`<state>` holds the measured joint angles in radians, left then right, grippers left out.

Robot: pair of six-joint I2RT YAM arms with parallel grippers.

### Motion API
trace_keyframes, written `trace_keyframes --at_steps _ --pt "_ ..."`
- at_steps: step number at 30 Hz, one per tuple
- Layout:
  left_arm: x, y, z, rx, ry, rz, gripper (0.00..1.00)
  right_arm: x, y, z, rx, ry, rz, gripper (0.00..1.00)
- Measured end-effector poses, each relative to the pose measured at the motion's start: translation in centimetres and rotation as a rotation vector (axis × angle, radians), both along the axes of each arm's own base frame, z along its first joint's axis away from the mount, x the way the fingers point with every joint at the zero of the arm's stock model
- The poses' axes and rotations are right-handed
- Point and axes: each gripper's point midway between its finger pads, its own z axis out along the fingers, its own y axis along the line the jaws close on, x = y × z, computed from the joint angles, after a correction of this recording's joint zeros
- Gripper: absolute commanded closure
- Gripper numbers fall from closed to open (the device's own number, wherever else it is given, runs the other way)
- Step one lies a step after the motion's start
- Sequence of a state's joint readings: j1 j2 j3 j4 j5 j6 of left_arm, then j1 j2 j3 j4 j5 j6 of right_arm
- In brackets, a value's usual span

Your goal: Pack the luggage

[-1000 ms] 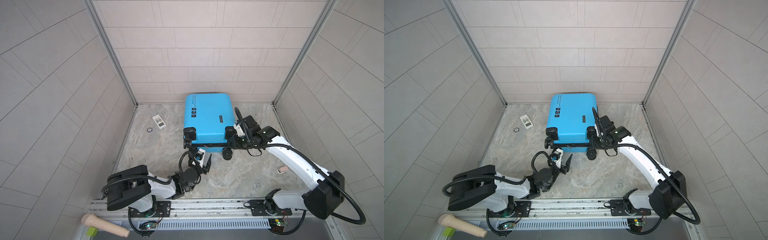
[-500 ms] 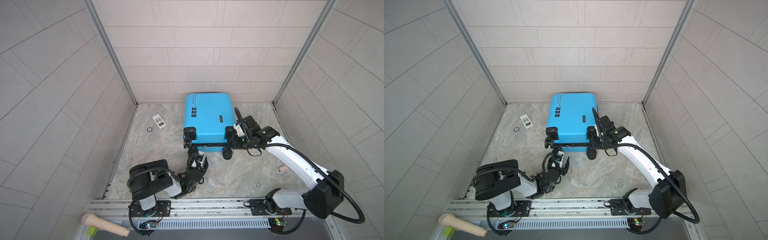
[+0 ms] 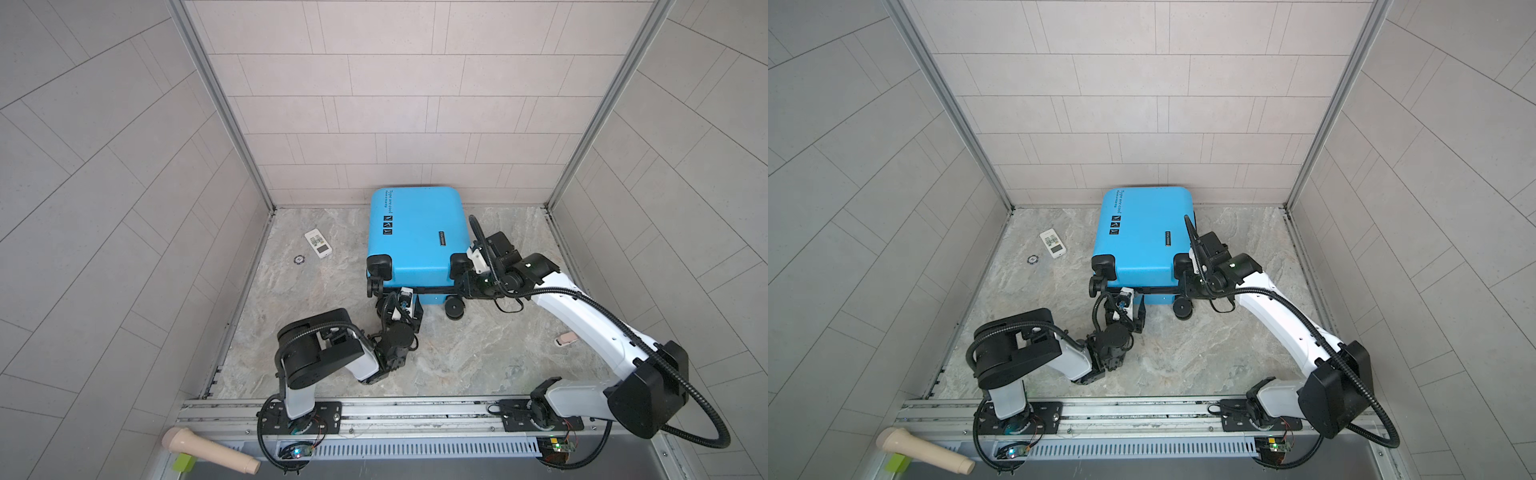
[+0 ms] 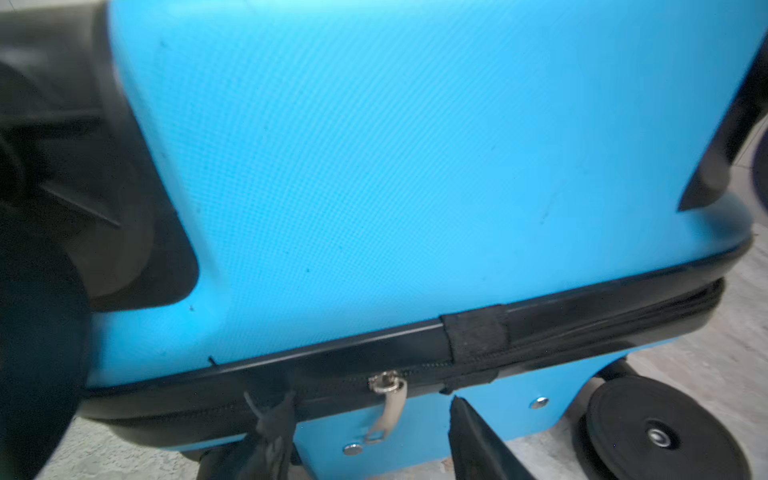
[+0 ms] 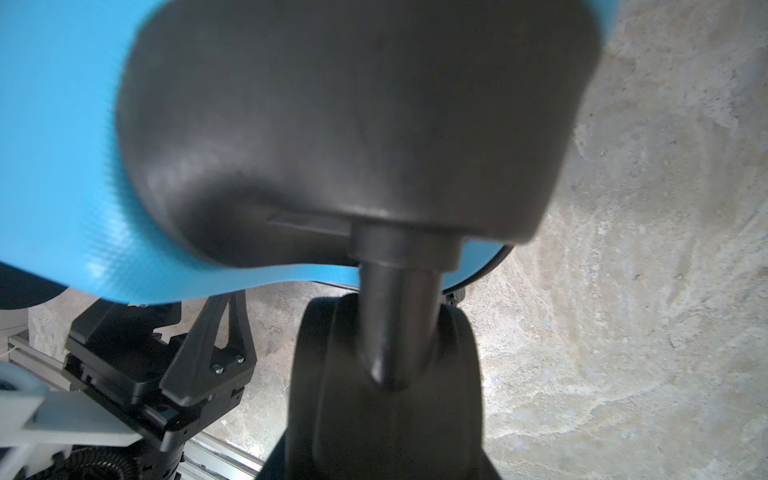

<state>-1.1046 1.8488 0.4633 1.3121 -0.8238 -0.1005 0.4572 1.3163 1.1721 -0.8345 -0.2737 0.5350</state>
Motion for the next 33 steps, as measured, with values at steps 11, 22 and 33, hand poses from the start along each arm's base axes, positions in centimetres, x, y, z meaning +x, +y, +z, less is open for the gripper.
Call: trace_keyframes --at_steps 11,22,33 --pt "1.1 0.1 0.0 -0.011 -0.007 0.054 0.55 0.1 0.2 -0.1 0.012 -0.001 0.0 1.0" --pt "2.3 -0.3 0.0 -0.025 -0.001 0.032 0.97 0.5 0.3 -0.2 0.027 -0.012 -0.013 1.0" --pt "0.4 1.2 0.3 -0.048 0.041 -0.144 1.0 0.7 0.1 0.3 0.031 -0.02 0.0 1.0"
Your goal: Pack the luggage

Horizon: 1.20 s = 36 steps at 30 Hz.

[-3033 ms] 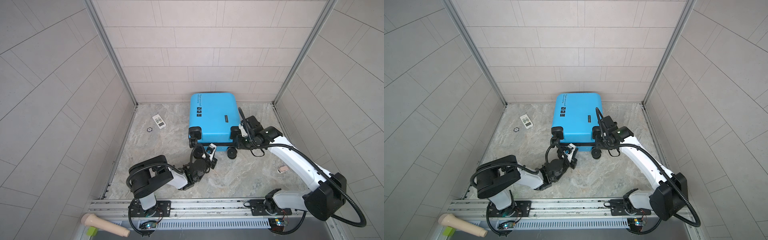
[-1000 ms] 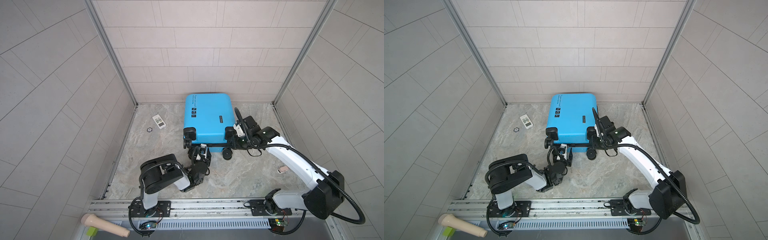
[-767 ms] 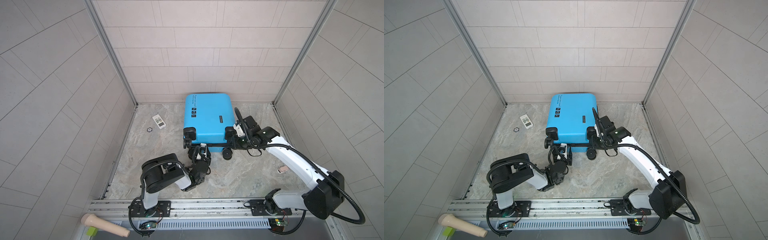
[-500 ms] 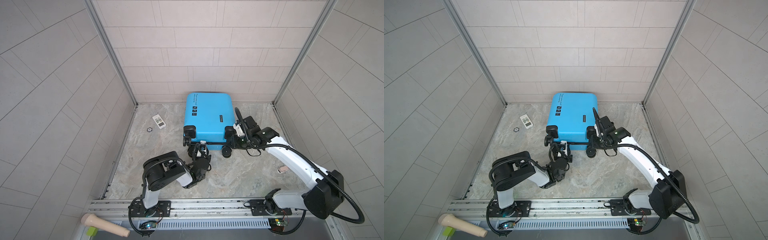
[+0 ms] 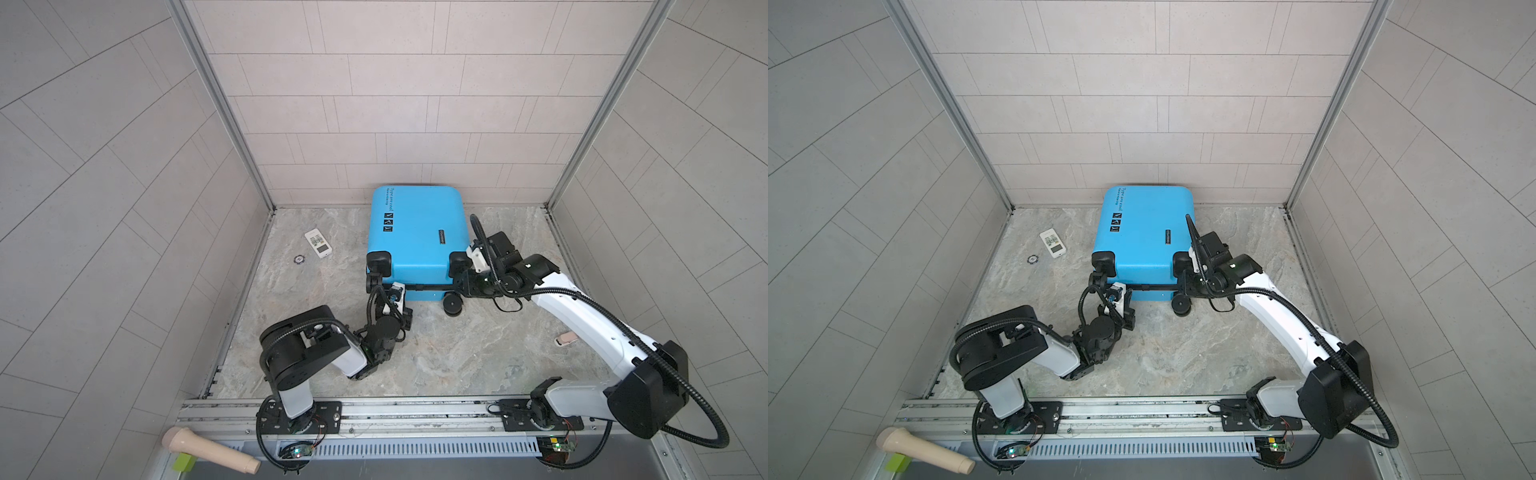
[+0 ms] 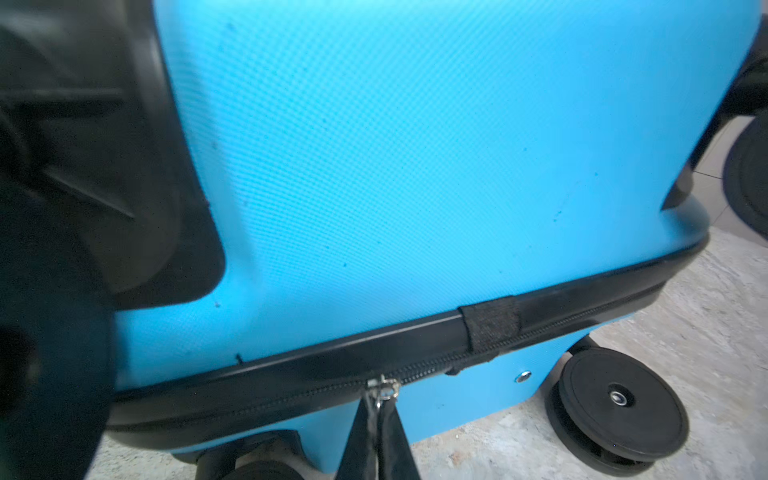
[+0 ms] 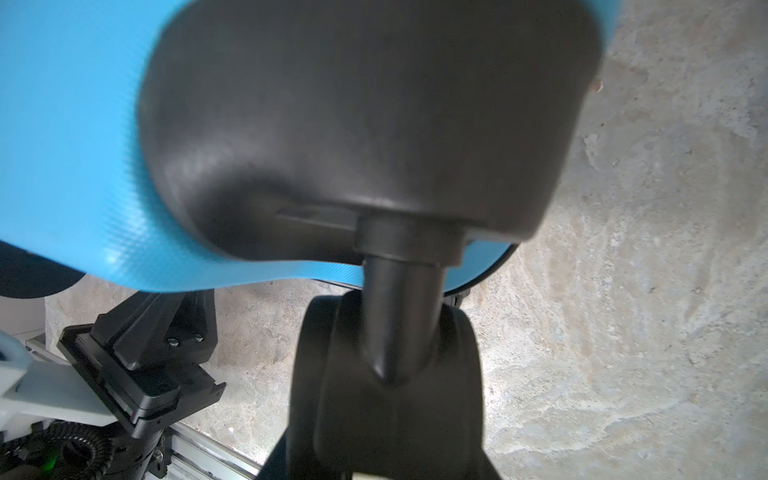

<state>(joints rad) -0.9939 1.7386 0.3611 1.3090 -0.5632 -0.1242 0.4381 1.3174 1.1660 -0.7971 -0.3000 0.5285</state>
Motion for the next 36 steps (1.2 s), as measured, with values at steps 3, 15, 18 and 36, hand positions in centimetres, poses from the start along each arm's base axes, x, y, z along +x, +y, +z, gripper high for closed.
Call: trace_keyframes --at_steps 3,15,18,36 --pt "-0.1 -0.1 0.2 -0.018 0.002 -0.021 1.0 0.5 0.1 0.8 0.003 -0.012 0.017 1.0" --pt "-0.3 -1.7 0.5 -0.028 0.003 -0.06 1.0 1.3 0.5 0.6 0.001 -0.021 0.063 1.0" --pt "-0.6 -4.0 0.8 -0.025 -0.006 -0.093 1.0 1.4 0.5 0.1 -0.003 -0.016 0.06 1.0" --pt "0.6 -16.3 1.8 -0.147 -0.074 -0.104 1.0 1.1 1.2 -0.6 -0.007 0.011 0.049 1.0"
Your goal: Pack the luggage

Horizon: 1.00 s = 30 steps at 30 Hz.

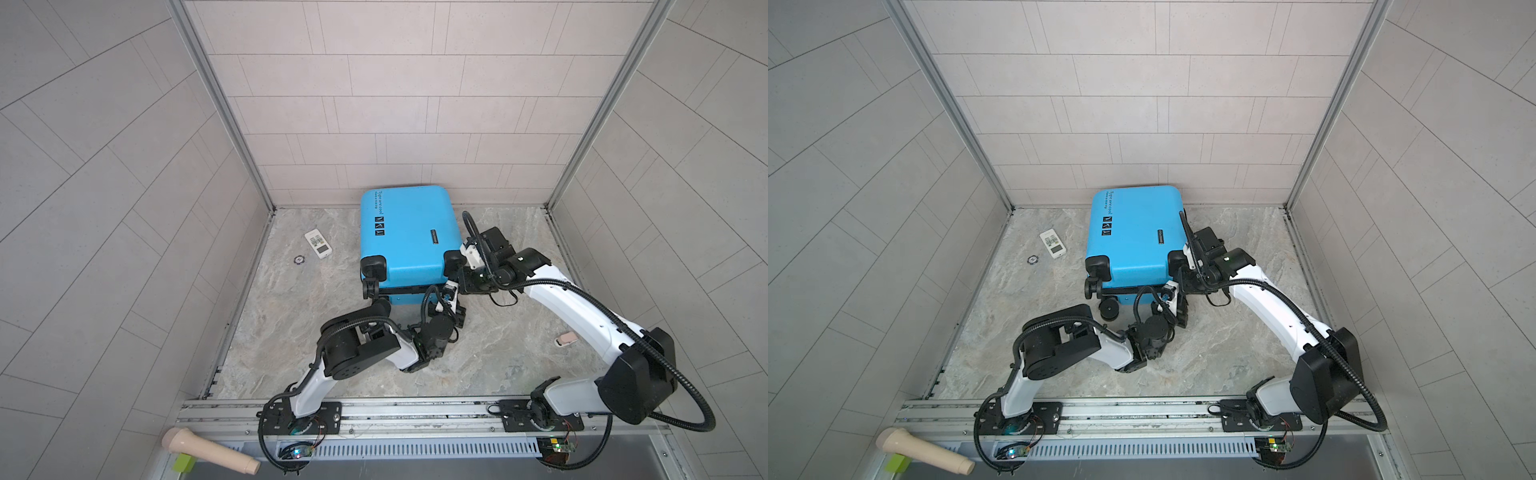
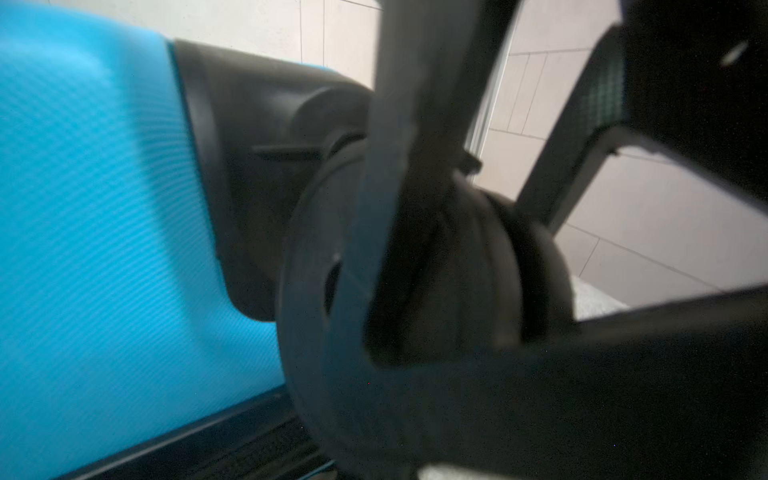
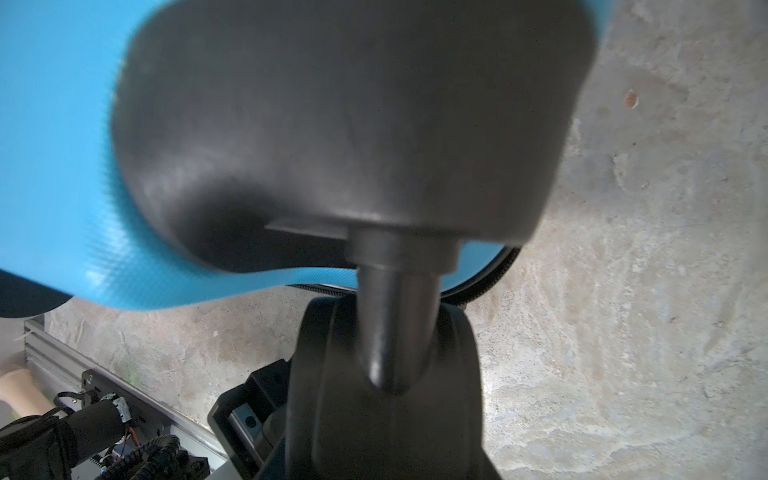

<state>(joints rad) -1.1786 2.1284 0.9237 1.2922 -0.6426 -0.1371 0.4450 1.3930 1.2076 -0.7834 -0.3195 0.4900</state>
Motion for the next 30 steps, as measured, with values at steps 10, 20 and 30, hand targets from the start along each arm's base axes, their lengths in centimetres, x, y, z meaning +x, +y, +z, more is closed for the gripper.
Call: trace_keyframes --at_steps 10,20,30 --pt "-0.6 -1.1 0.3 -0.07 0.006 0.013 0.4 0.2 -1.0 0.1 -0.053 -0.031 -0.002 0.89" --pt "-9.6 2.0 3.5 0.072 -0.043 -0.109 0.0 0.1 -0.3 1.3 0.014 -0.05 0.044 0.19" --pt "-8.6 9.0 14.0 0.161 0.048 0.064 0.0 1.8 -6.3 6.6 0.058 -0.245 -0.113 0.14"
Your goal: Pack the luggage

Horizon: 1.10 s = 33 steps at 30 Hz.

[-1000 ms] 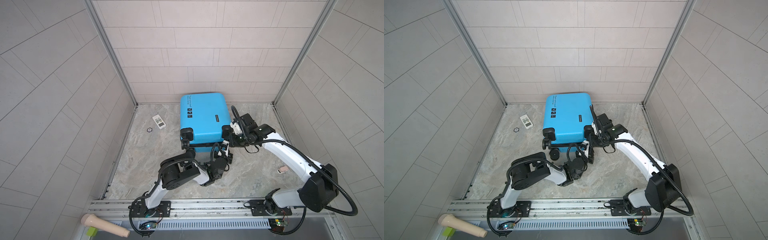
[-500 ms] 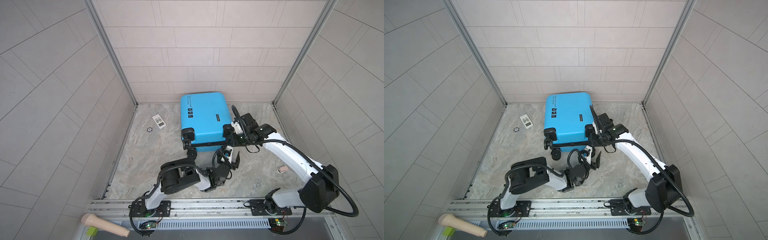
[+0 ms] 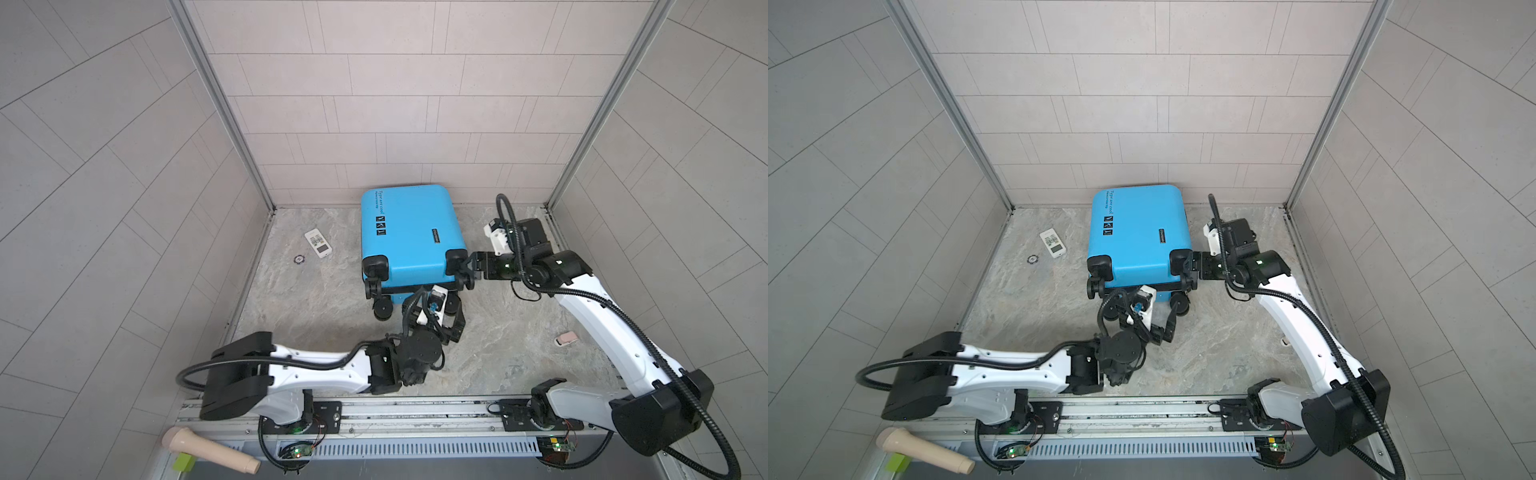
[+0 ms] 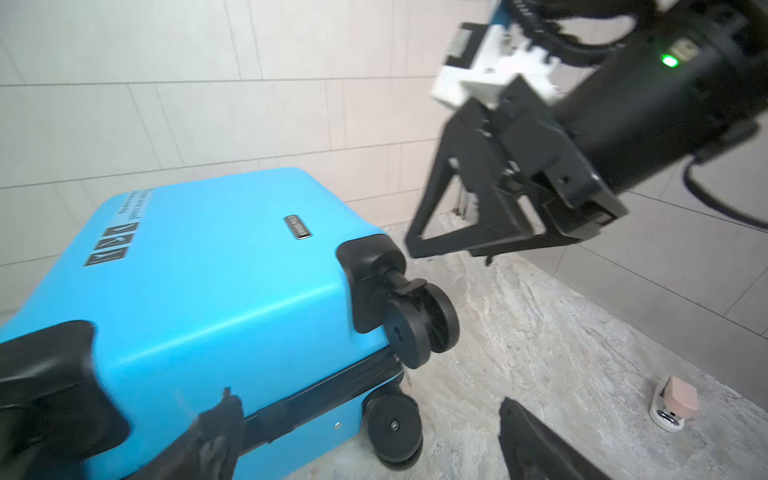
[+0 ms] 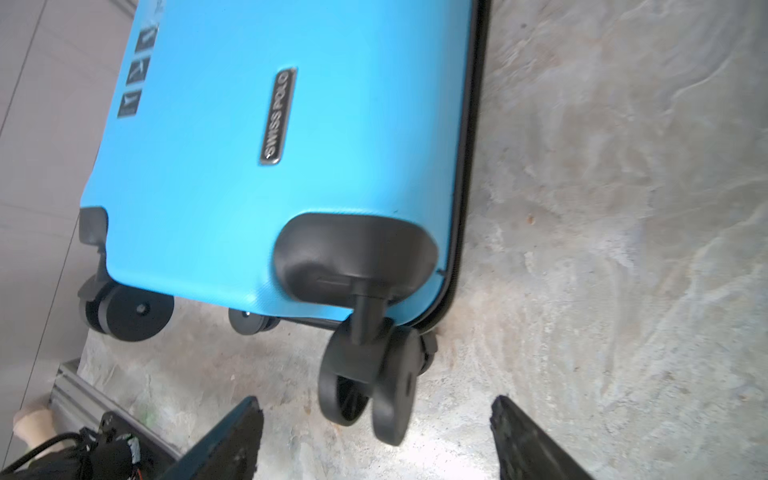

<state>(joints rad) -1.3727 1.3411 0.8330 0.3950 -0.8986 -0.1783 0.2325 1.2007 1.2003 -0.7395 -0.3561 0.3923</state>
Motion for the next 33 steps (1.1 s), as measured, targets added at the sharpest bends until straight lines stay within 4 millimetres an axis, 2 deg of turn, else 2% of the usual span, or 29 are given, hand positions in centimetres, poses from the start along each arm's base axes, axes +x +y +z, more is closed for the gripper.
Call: trace_keyframes --at_steps 3,6,9,12,16,21,28,33 --pt "1.1 3.3 2.7 0.005 0.069 0.066 0.0 0.1 -3.7 -1.7 0.014 0.02 -0.112 0.17" --pt "3.1 8.4 3.8 -0.007 0.156 0.169 0.0 -0.4 -6.5 -5.4 0.04 0.095 -0.219 0.22" --pt "3.8 13.3 3.1 0.011 0.224 0.264 0.0 -1.4 -6.7 -9.1 0.075 0.165 -0.243 0.24" --pt "3.6 15.7 1.5 0.03 0.292 0.29 0.0 -2.2 -5.8 -11.7 0.119 0.194 -0.233 0.26" --pt "3.8 16.8 -1.9 0.07 0.383 0.306 0.0 -2.7 -4.0 -13.3 0.136 0.151 -0.177 0.26" --pt "4.4 17.0 -5.7 0.108 0.475 0.316 0.0 -3.0 -0.8 -12.2 0.135 -0.013 -0.064 0.27" --pt "6.0 16.1 -7.1 0.045 0.51 0.298 0.0 -3.2 1.9 -13.3 0.133 -0.115 0.022 0.3" --pt "7.2 14.8 -8.0 0.033 0.52 0.281 0.0 -2.2 3.7 -13.7 0.138 -0.156 0.068 0.34"
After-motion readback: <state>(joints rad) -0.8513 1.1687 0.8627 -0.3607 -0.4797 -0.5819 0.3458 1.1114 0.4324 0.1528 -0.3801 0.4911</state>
